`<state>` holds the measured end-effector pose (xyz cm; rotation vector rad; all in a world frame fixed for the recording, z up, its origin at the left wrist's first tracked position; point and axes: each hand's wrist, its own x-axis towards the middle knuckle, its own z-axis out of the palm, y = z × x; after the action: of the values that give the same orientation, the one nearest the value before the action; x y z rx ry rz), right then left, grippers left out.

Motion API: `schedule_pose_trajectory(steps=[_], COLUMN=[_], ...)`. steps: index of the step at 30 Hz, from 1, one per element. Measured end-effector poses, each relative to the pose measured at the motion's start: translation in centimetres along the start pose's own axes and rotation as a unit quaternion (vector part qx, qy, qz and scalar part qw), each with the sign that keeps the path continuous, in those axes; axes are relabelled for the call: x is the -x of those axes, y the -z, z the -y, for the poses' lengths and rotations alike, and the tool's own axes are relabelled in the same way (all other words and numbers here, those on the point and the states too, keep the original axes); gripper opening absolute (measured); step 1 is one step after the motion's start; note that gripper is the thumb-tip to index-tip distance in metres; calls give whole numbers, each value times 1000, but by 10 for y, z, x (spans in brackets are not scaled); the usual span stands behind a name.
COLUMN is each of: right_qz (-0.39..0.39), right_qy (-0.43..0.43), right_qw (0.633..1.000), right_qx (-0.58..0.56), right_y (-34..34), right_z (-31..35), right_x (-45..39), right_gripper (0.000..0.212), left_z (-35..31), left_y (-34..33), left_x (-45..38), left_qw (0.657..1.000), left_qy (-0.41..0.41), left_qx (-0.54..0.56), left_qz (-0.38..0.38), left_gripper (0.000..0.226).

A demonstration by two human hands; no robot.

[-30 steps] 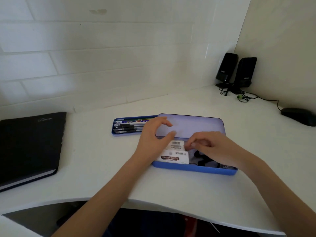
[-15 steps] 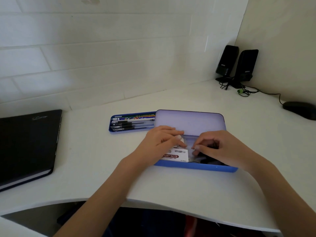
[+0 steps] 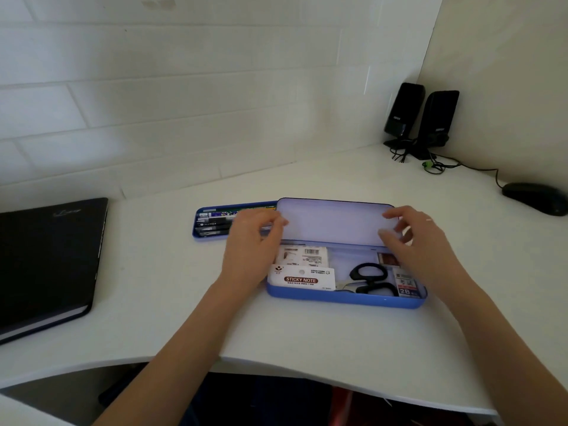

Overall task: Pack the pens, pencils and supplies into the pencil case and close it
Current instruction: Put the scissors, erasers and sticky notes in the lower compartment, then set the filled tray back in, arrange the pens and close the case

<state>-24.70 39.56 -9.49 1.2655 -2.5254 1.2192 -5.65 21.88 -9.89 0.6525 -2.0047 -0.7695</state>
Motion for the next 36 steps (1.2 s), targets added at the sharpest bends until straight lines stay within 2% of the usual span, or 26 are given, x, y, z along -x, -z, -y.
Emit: schedule_pose_trajectory(steps=[2, 3, 5, 7, 9, 12, 15, 17, 20, 25, 29, 32, 36], right_qz=[21, 22, 45, 111, 167, 169, 141, 110, 59, -1, -32, -28, 2], right_qy=[-38, -51, -73, -98, -109, -103, -93, -99, -120, -167, -167, -155, -95], right_qw=[999, 998, 996, 989, 980, 980, 985, 989, 991, 984, 983, 986, 994], right_qx=[29, 34, 25, -6, -21, -17, -27, -31, -15, 58, 70, 59, 46], right_y=[-5, -6, -4, 4, 12, 15, 12, 14, 19, 21, 11, 3, -12], right_z=[-7, -9, -13, -13, -13, -14, -16, -19, -27, -32, -21, -12, 3], right_x=[0, 0, -1, -2, -2, -3, -3, -3, -4, -7, -6, -4, -1], right_gripper=[25, 26, 30, 34, 43, 41, 39, 40, 42, 51, 45, 37, 16], left_z=[8, 13, 25, 37, 49, 69, 81, 82, 83, 87, 76, 56, 15], left_y=[6, 9, 17, 25, 32, 39, 41, 42, 46, 66, 85, 95, 83], left_x=[-8, -13, -25, -41, -56, -76, -84, -85, -83, -79, -89, -93, -85], left_qw=[998, 997, 990, 969, 950, 916, 892, 904, 932, 949, 959, 967, 964], left_qy=[30, 40, 34, 2, 12, 45, 62, 52, 16, 56, 23, -17, -65], left_qx=[-44, -68, -119, -187, -221, -279, -302, -284, -259, -195, -191, -176, -135], left_qz=[-25, -15, 63, 160, 219, 285, 330, 316, 251, 242, 208, 183, 219], left_gripper=[19, 29, 61, 90, 108, 119, 118, 114, 106, 99, 91, 91, 86])
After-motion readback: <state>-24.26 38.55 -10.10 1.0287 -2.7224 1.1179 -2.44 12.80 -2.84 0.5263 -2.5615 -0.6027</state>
